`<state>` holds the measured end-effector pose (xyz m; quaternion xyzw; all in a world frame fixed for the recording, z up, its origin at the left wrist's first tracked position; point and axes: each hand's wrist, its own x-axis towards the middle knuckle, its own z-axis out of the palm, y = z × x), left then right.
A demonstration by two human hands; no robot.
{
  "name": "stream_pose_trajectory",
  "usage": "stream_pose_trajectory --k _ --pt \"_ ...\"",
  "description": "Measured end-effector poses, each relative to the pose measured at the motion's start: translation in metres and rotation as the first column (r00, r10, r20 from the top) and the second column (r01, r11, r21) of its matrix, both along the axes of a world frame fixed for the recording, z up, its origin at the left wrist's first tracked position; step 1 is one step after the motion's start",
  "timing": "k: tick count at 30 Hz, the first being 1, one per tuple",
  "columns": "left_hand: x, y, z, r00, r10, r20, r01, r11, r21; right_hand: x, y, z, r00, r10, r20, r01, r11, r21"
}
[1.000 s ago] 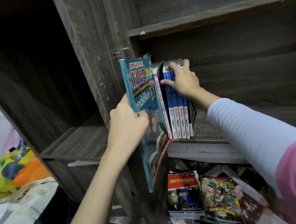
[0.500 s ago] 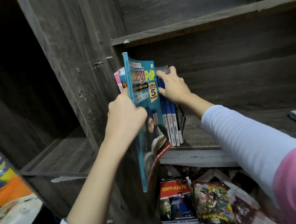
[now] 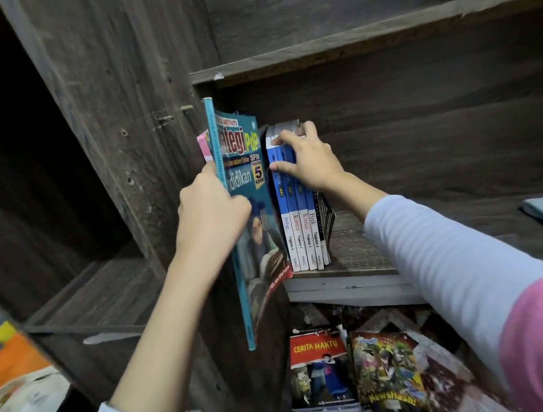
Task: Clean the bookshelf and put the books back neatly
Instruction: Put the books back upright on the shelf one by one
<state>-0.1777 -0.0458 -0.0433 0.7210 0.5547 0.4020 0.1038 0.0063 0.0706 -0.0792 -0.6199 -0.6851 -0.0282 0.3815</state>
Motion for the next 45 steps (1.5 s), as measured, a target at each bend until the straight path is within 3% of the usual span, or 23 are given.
stream_pose_trajectory --k 14,20,30,38,39,41,43,45 --pt "0.034 0.023 0.0 0.99 0.08 -0.119 -0.069 0.993 0.096 0.001 0.002 -0.003 1.0 0.021 -0.008 -0.02 0.999 0.042" --pt "0.043 0.031 0.006 0.996 0.044 -0.081 -0.034 0.991 0.132 0.001 0.004 -0.005 1.0 0.005 0.014 -0.006 0.998 0.064" --pt "0.054 0.073 -0.063 0.997 -0.025 0.079 0.023 0.999 0.026 0.003 0.004 -0.004 0.999 0.006 0.032 -0.009 0.997 0.078" --pt "0.065 0.082 -0.087 0.988 0.157 -0.007 -0.156 0.986 0.058 0.0 -0.001 -0.007 0.997 0.026 0.07 -0.03 0.998 0.052" --pt "0.062 0.084 -0.089 0.983 0.18 0.018 -0.181 0.983 0.027 0.003 -0.001 -0.013 0.998 0.056 0.028 -0.057 0.997 0.048" --pt "0.055 0.091 -0.094 0.976 0.209 0.066 -0.209 0.978 -0.013 0.009 -0.005 -0.03 0.964 0.156 -0.215 -0.135 0.985 0.11" --pt "0.051 0.098 -0.101 0.975 0.163 0.15 -0.163 0.987 -0.011 0.014 -0.008 -0.057 0.828 0.218 -0.517 -0.127 0.97 0.206" --pt "0.046 0.1 -0.11 0.965 0.018 0.262 -0.034 0.998 0.058 0.014 -0.011 -0.085 0.669 0.153 -0.727 -0.093 0.988 0.123"
